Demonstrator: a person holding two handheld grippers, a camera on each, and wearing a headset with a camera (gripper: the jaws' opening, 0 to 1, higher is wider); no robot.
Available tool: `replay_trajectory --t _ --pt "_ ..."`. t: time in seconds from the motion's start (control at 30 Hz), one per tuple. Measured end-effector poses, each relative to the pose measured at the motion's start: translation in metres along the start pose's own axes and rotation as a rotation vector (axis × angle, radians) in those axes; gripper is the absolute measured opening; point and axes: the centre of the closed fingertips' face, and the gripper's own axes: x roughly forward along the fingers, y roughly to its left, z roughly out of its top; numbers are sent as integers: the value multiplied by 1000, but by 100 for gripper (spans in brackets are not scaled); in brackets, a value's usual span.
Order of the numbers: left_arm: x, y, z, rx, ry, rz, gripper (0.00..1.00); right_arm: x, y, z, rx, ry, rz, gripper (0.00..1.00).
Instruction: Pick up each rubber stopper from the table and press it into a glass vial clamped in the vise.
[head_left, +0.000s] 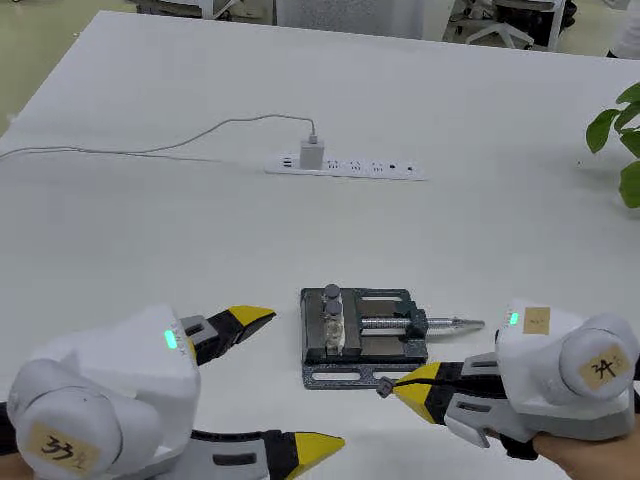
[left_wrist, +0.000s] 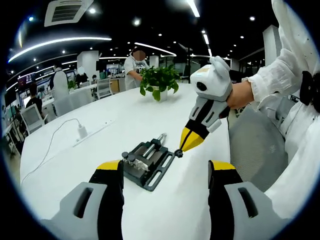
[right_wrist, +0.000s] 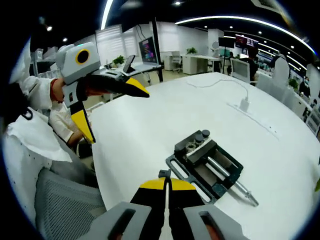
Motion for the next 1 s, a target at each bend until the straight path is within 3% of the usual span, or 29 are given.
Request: replay_trajectory --t 0.43,0.7,1.0 --pt "9 -11 14 31 -21 5 40 -22 17 40 127 -123 -34 0" --pt "11 -16 25 78 -41 8 27 -30 23 55 163 -170 -50 0" --pt "13 -20 31 115 -49 8 19 -34 31 67 197 -212 -46 0"
